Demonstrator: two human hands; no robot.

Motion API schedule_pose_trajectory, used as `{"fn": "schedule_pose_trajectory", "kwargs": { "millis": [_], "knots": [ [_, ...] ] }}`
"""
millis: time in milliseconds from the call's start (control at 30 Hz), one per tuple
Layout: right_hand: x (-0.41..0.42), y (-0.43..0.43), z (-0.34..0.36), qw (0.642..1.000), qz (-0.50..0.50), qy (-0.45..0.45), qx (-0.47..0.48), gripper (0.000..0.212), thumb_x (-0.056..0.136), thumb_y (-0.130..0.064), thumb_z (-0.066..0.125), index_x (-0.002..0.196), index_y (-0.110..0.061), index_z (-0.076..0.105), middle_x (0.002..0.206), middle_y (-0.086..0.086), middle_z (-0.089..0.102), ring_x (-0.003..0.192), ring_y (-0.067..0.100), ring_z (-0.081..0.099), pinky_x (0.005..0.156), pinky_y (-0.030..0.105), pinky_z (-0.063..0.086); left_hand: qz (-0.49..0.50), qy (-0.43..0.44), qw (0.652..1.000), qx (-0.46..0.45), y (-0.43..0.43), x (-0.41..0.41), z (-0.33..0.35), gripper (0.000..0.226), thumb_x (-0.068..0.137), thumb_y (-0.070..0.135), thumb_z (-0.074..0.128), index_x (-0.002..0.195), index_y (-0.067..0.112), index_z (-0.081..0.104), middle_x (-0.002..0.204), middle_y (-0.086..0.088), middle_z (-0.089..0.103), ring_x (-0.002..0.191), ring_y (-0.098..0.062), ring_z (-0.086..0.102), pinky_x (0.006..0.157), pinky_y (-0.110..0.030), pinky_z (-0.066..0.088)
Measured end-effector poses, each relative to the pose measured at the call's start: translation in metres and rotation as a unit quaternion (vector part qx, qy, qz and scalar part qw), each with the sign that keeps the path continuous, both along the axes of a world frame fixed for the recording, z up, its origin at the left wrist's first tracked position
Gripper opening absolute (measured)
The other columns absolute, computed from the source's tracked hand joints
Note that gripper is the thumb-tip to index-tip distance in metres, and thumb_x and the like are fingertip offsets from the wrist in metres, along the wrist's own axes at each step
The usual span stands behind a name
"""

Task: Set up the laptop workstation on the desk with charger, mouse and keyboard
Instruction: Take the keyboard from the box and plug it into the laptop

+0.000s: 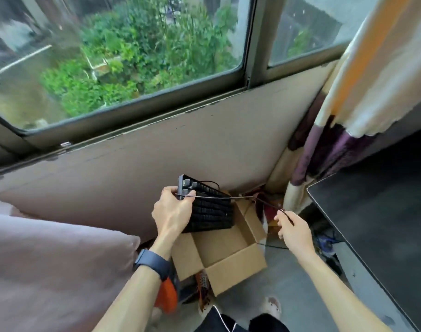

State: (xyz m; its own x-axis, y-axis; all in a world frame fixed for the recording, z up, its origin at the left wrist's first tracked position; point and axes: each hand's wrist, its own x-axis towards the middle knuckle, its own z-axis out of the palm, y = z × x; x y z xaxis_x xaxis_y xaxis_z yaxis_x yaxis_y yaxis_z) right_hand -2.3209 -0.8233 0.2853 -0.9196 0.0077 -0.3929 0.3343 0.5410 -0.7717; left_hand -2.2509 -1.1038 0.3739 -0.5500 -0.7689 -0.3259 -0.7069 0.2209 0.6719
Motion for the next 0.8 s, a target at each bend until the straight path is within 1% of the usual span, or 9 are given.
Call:
{"fn": "schedule_pose_trajectory", "kwargs": {
  "millis": [100,167,267,400,467,533,667,733,800],
  "knots": [
    [0.01,0.032,0.024,0.999,-0.036,0.016,-0.008,0.028,0.1,-0.036,0.052,0.081,-0.023,0.068,0.073,-0.001,0.067,0.061,0.013,0.062,0.074,0.037,0.053,0.0,0.062,0.997,0.048,0.02,-0.015,0.032,0.042,0.08,0.05,0.072,0.114,0.026,0.064,0.102,0.007,0.069,0.105,-0.022,0.063,0.094,-0.036,0.048],
    [0.013,0.06,0.038,0.995,-0.092,0.031,-0.01,0.025,0.098,-0.035,0.055,0.081,-0.024,0.07,0.072,0.001,0.068,0.063,0.015,0.063,0.075,0.036,0.052,-0.013,0.107,0.989,0.106,0.042,-0.027,0.046,0.044,0.071,0.055,0.075,0.104,0.027,0.068,0.096,0.01,0.072,0.098,-0.018,0.068,0.092,-0.037,0.052],
    [0.018,0.113,0.057,0.981,-0.182,0.061,-0.017,0.019,0.094,-0.035,0.058,0.086,-0.025,0.072,0.073,0.001,0.071,0.065,0.016,0.065,0.074,0.037,0.054,-0.03,0.178,0.957,0.226,0.081,-0.041,0.046,0.046,0.053,0.054,0.083,0.091,0.029,0.074,0.089,0.001,0.077,0.087,-0.024,0.074,0.083,-0.049,0.058],
    [0.039,0.199,0.067,0.955,-0.277,0.108,-0.015,0.015,0.089,-0.037,0.061,0.089,-0.026,0.072,0.084,0.001,0.073,0.083,0.026,0.07,0.083,0.041,0.056,-0.088,0.228,0.921,0.304,0.156,-0.052,0.068,0.04,0.068,0.032,0.083,0.099,0.011,0.072,0.095,-0.013,0.076,0.088,-0.033,0.074,0.079,-0.059,0.057],
    [0.059,0.248,0.074,0.934,-0.323,0.153,0.004,0.011,0.092,-0.029,0.062,0.095,-0.026,0.072,0.101,0.0,0.071,0.092,0.027,0.069,0.092,0.043,0.054,-0.124,0.23,0.911,0.319,0.199,-0.056,0.073,0.031,0.074,0.028,0.081,0.095,0.008,0.073,0.093,-0.015,0.076,0.089,-0.035,0.074,0.08,-0.06,0.057],
    [0.082,0.299,0.084,0.909,-0.362,0.203,0.036,0.013,0.095,-0.023,0.059,0.101,-0.022,0.071,0.108,-0.001,0.065,0.096,0.026,0.065,0.097,0.042,0.05,-0.163,0.215,0.907,0.323,0.248,-0.054,0.073,0.026,0.078,0.028,0.079,0.093,0.007,0.073,0.092,-0.015,0.076,0.088,-0.035,0.074,0.08,-0.059,0.057],
    [0.13,0.396,0.103,0.87,-0.415,0.248,0.093,0.017,0.098,-0.014,0.056,0.105,-0.01,0.071,0.109,0.006,0.06,0.091,0.014,0.049,0.088,0.023,0.035,-0.222,0.188,0.894,0.341,0.353,-0.042,0.062,0.014,0.084,0.018,0.076,0.088,0.005,0.073,0.089,-0.016,0.076,0.086,-0.036,0.074,0.078,-0.057,0.059],
    [0.161,0.442,0.108,0.849,-0.453,0.249,0.116,0.019,0.098,-0.015,0.055,0.106,-0.005,0.07,0.106,0.01,0.059,0.09,0.021,0.05,0.084,0.021,0.033,-0.255,0.153,0.89,0.346,0.404,-0.033,0.05,0.012,0.084,0.017,0.076,0.084,0.005,0.074,0.086,-0.015,0.075,0.082,-0.036,0.073,0.075,-0.058,0.059],
    [0.194,0.485,0.108,0.826,-0.485,0.25,0.141,0.022,0.098,-0.017,0.055,0.105,-0.003,0.07,0.109,0.015,0.061,0.098,0.029,0.056,0.086,0.022,0.033,-0.286,0.11,0.882,0.357,0.449,-0.022,0.036,0.014,0.084,0.017,0.077,0.086,0.003,0.074,0.085,-0.017,0.074,0.08,-0.035,0.073,0.074,-0.058,0.059]
  ]
}}
